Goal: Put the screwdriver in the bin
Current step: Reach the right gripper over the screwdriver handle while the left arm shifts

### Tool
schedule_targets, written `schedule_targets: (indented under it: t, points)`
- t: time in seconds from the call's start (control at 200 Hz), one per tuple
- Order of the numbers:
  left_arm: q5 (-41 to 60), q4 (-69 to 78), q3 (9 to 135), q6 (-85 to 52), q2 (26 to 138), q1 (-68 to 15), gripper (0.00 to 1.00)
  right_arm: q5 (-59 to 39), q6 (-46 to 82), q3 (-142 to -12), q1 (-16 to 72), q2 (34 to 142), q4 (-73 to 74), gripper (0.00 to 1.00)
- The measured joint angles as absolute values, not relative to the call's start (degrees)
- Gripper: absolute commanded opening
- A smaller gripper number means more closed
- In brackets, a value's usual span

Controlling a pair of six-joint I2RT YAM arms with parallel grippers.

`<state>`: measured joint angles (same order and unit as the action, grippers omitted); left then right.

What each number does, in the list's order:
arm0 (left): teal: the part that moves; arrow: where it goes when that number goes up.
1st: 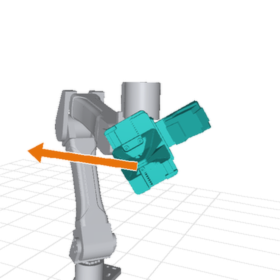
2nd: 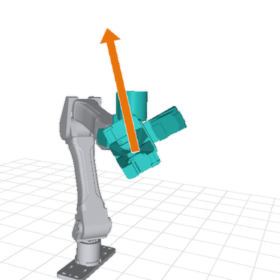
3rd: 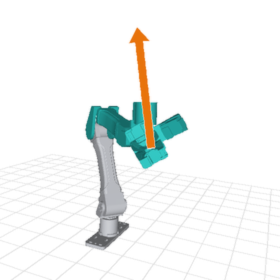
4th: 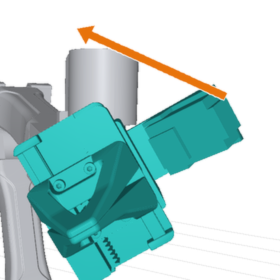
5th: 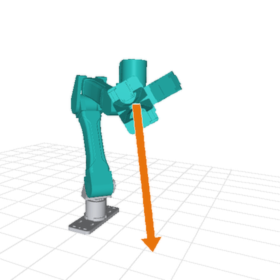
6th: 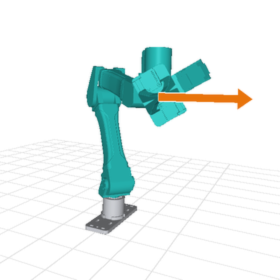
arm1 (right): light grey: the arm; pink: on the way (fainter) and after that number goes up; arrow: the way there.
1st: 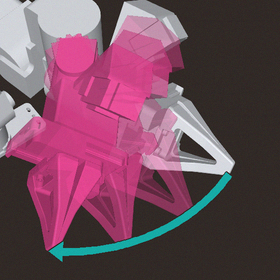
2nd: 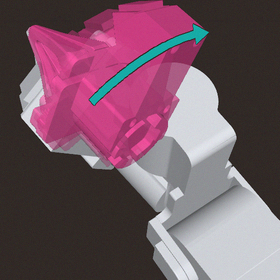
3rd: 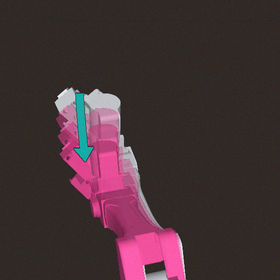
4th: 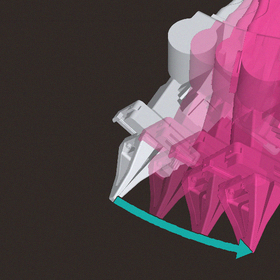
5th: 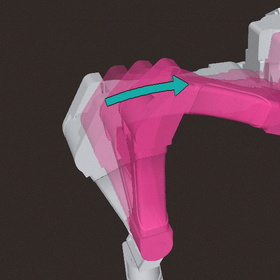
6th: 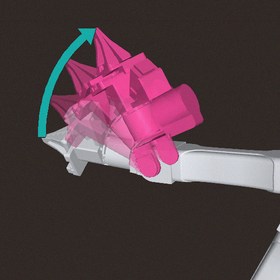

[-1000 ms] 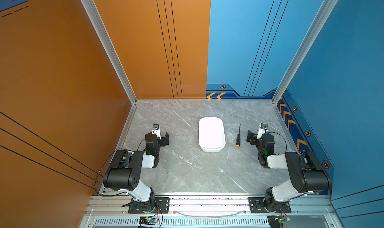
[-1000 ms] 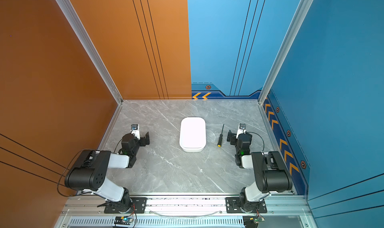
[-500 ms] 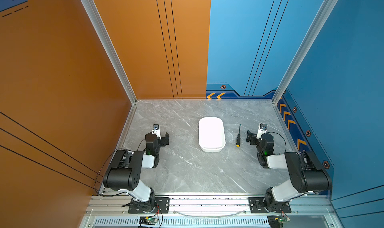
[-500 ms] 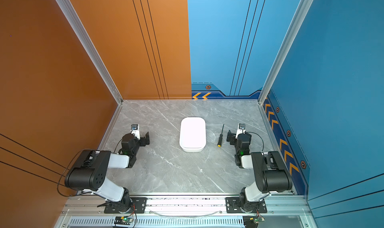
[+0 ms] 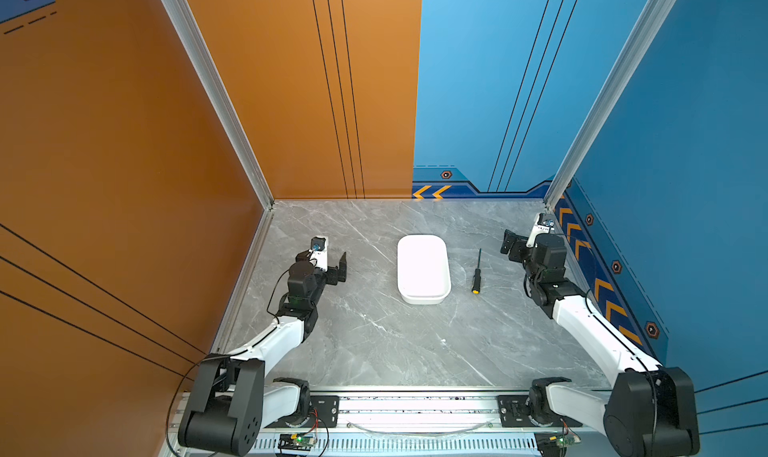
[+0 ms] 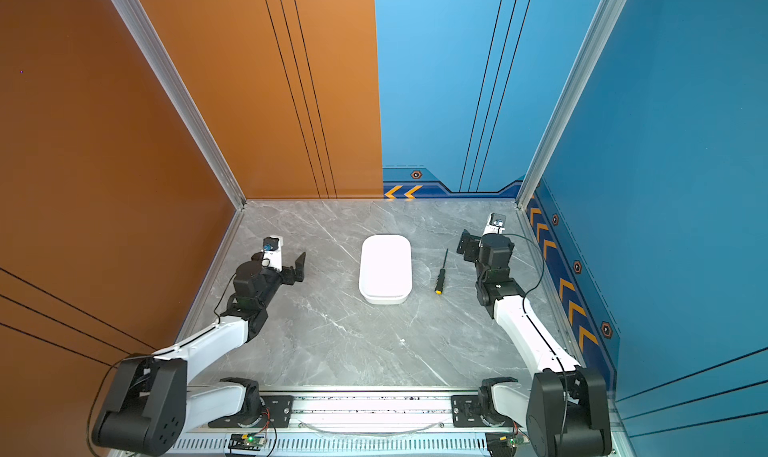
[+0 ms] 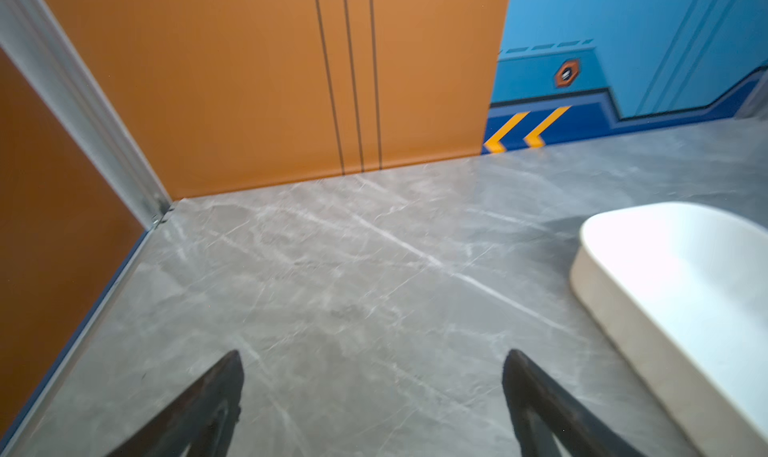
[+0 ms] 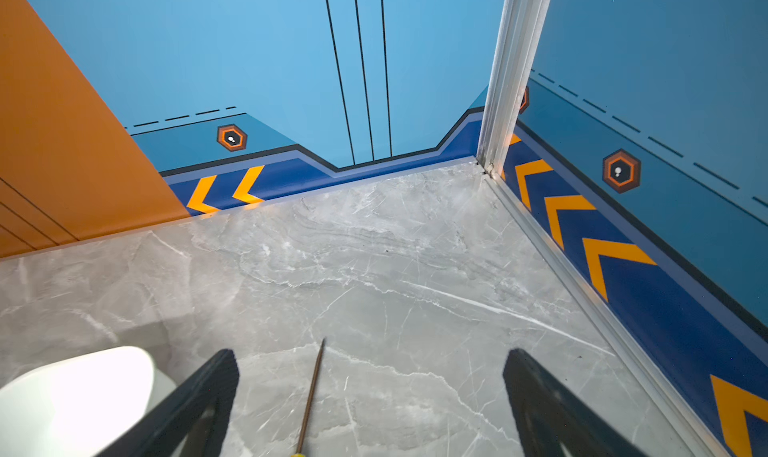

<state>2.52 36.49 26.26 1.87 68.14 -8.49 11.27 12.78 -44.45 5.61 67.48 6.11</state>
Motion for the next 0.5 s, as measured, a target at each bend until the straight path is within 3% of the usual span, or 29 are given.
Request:
schedule_targets:
  t: [0.22,0.501]
  points:
    - [16.86,33.91,30.46,-5.56,73.65,-12.25,0.98,7.68,20.03,-45.84,7.86,68.99,-10.48,0.95]
    - [27.07,31.29,30.79,-12.6,80.77,-14.28,0.98,7.77,26.52,-46.72,15.25,78.35,-16.51,0.94]
